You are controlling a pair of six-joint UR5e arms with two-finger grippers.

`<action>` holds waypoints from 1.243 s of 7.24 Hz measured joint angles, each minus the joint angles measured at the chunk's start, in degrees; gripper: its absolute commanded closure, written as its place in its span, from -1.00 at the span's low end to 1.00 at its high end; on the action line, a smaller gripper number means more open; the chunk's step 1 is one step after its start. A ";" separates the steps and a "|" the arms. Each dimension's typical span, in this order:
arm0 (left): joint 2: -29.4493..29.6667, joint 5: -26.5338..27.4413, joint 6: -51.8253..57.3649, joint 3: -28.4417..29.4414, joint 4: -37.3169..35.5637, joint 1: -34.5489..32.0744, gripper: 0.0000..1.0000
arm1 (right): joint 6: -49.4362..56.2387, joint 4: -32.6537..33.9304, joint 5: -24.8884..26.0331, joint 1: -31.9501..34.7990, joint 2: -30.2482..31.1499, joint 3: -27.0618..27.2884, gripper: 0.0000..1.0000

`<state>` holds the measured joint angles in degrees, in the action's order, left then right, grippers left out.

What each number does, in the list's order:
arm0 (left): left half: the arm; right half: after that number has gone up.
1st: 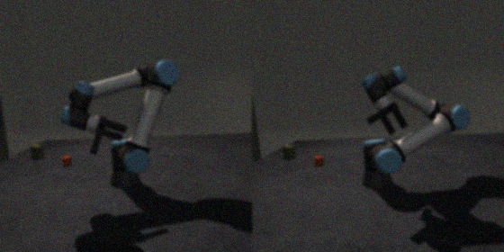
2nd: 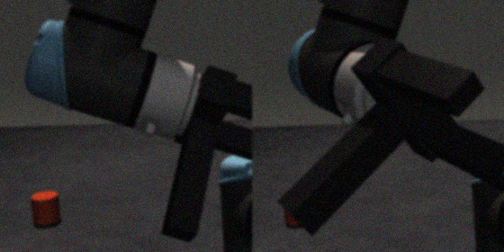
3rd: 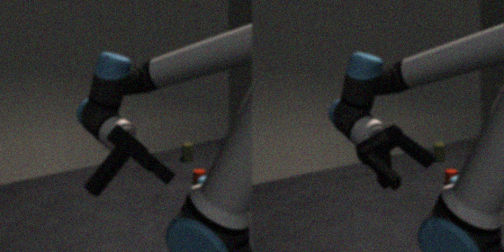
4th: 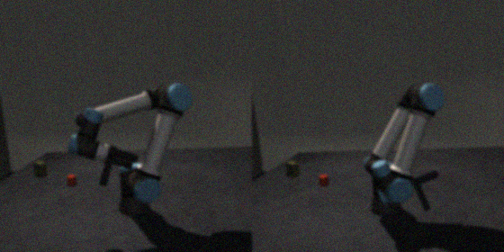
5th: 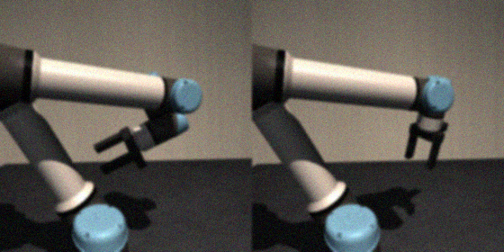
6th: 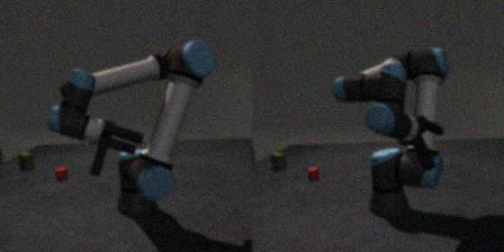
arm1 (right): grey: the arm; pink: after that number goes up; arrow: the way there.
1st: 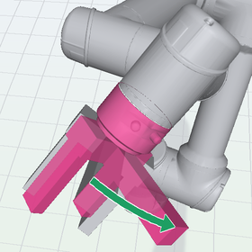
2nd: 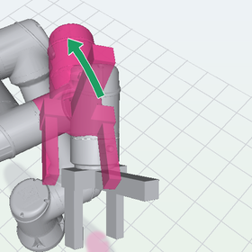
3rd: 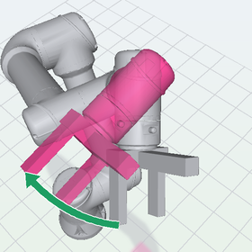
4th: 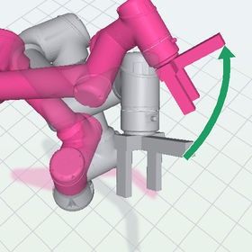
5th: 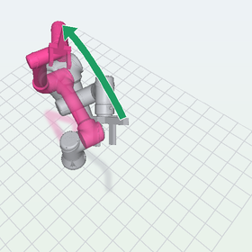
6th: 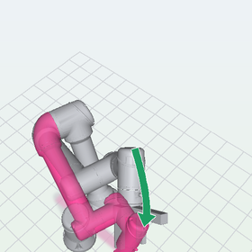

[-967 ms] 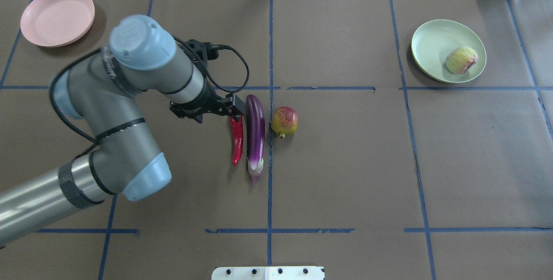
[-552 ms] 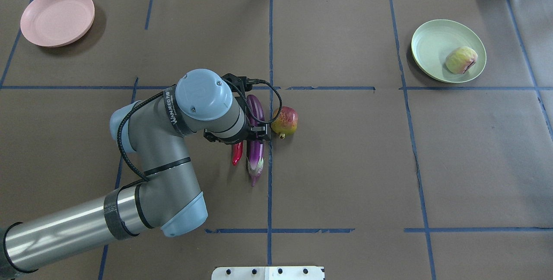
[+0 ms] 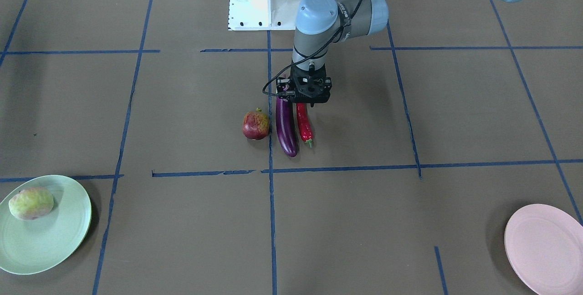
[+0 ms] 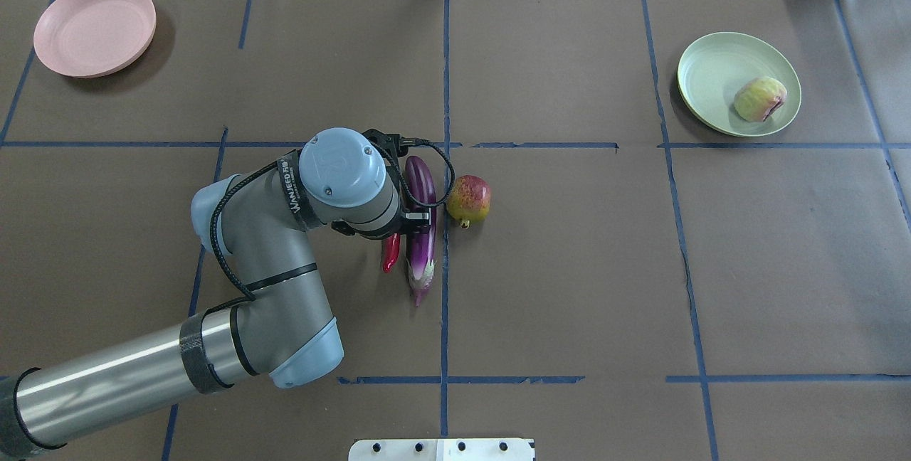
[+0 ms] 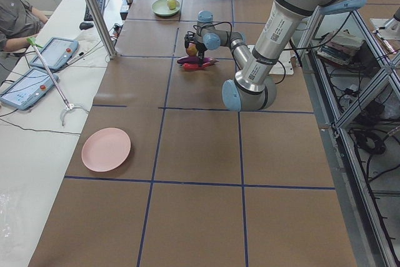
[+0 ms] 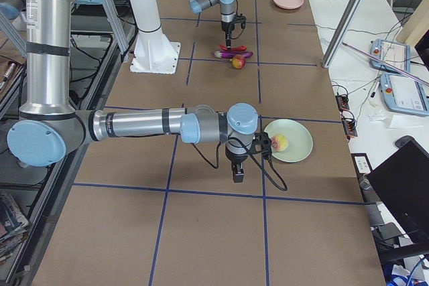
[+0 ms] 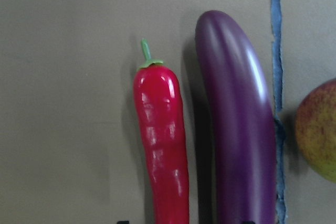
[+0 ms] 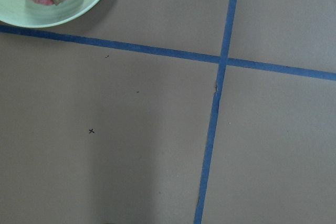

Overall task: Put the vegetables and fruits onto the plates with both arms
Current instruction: 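Move the left gripper down over the red chili pepper and grasp it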

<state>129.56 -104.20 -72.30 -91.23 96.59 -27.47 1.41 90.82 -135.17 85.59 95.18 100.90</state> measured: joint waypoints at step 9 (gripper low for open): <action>0.25 -0.03 -0.31 2.36 0.08 0.05 0.80 | 0.26 -0.03 0.07 0.01 0.09 0.00 -1.00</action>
<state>129.81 -104.23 -72.61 -88.87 96.67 -27.42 1.67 90.79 -135.11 85.60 95.27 100.90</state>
